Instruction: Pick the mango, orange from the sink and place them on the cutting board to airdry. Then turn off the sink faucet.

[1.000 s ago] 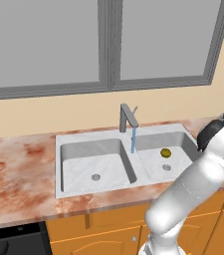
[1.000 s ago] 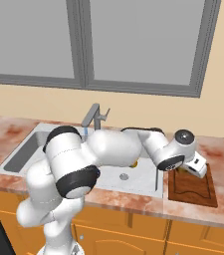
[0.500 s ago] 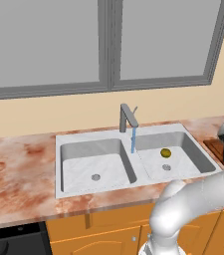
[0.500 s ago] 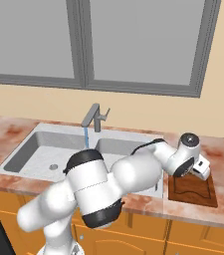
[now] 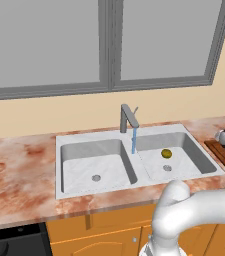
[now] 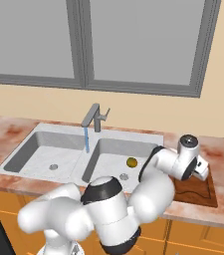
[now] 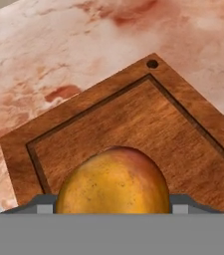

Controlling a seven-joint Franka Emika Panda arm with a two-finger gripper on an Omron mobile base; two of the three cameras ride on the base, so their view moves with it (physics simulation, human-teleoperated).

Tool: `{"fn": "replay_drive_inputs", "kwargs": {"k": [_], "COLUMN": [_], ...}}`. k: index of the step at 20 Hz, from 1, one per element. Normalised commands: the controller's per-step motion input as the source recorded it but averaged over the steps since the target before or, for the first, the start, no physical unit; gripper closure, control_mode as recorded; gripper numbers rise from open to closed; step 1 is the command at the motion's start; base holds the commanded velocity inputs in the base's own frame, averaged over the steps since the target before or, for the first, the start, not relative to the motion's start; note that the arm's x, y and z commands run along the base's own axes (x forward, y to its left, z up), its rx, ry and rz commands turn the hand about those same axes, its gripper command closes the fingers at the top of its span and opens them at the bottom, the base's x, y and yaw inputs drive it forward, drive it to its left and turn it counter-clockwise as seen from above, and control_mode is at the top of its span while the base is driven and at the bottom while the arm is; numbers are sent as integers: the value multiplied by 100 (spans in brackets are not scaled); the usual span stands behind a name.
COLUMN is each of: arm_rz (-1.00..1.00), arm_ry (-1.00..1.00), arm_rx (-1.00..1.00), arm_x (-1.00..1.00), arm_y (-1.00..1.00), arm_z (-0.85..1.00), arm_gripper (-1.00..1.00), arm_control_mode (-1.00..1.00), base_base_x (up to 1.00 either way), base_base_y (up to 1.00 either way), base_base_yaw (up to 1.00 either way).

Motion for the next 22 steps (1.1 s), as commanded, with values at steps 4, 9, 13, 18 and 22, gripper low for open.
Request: {"fn": "replay_drive_inputs", "kwargs": {"k": [4,9,13,18,22], "arm_rz": [0,0,0,0,0], "arm_ry": [0,0,0,0,0], "arm_rx": [0,0,0,0,0], "arm_x": [17,11,1,0,0], "arm_y": [-4,-2,-6,-12,-3], "arm_z": [-23,-11,0,4,16], "arm_gripper": [100,-100,-100,-100,-100], "arm_control_mode": [-100,-100,-100,-100,-100], "base_base_x": [0,0,0,0,0], "base_base_y": [0,0,0,0,0], "base_base_yaw": [0,0,0,0,0]}}
